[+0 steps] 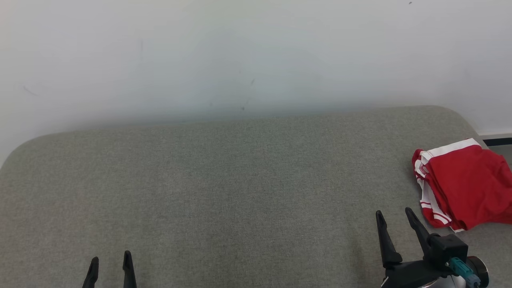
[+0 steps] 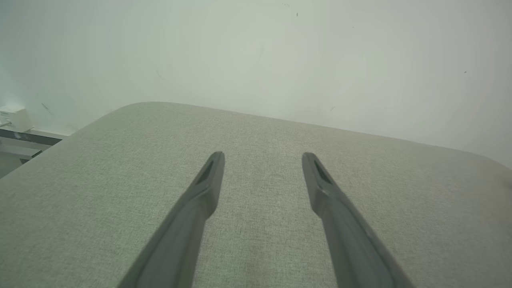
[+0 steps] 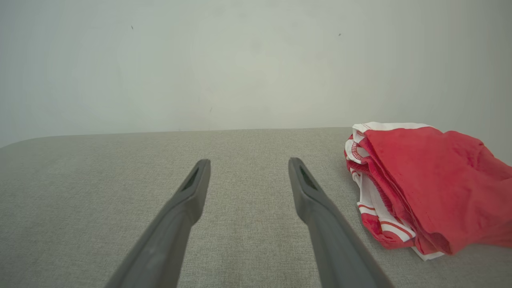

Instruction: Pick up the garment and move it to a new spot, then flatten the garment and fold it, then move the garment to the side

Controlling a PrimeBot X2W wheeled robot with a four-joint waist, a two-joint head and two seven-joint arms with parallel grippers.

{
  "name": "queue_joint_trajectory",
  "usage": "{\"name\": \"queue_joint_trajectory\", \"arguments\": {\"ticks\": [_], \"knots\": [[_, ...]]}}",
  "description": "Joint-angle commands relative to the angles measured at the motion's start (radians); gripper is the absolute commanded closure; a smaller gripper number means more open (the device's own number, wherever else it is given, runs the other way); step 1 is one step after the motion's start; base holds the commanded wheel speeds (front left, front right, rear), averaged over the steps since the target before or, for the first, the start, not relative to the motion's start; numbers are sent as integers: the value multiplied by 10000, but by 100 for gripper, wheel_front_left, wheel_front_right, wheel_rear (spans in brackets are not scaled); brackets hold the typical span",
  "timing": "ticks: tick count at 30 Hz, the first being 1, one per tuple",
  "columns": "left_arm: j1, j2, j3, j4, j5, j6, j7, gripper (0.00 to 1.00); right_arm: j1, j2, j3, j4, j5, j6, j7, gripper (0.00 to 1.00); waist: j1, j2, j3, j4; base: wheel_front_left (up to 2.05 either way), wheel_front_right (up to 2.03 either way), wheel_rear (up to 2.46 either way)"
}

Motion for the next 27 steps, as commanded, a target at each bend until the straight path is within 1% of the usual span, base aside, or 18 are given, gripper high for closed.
{"name": "queue_joint_trajectory", "arguments": {"ticks": [1, 12, 13, 17, 27], "knots": [[95, 3, -3, -22, 43, 11, -1, 0, 94, 39, -2, 19, 37, -30, -28, 0, 0, 0, -3, 5, 0, 0, 0], [137, 3, -76, -48, -33, 41, -1, 0, -33, 87, 130, 97, 1, -30, -53, 0, 0, 0, -19, -7, 0, 0, 0], [33, -2, -89, -10, -33, 6, 1, 100, -26, 62, 115, 108, 2, 0, -4, 100, 0, 0, -19, -7, 0, 0, 0], [39, -49, -62, 345, -204, -9, 80, 100, 161, 86, 57, 401, 139, 0, 76, 100, 0, 0, -14, -5, 0, 0, 0], [-297, -41, 31, 451, -2098, -164, 612, 100, 119, 146, -199, 160, 2148, -2, 574, 100, 0, 0, 45, 21, 0, 0, 0]]}}
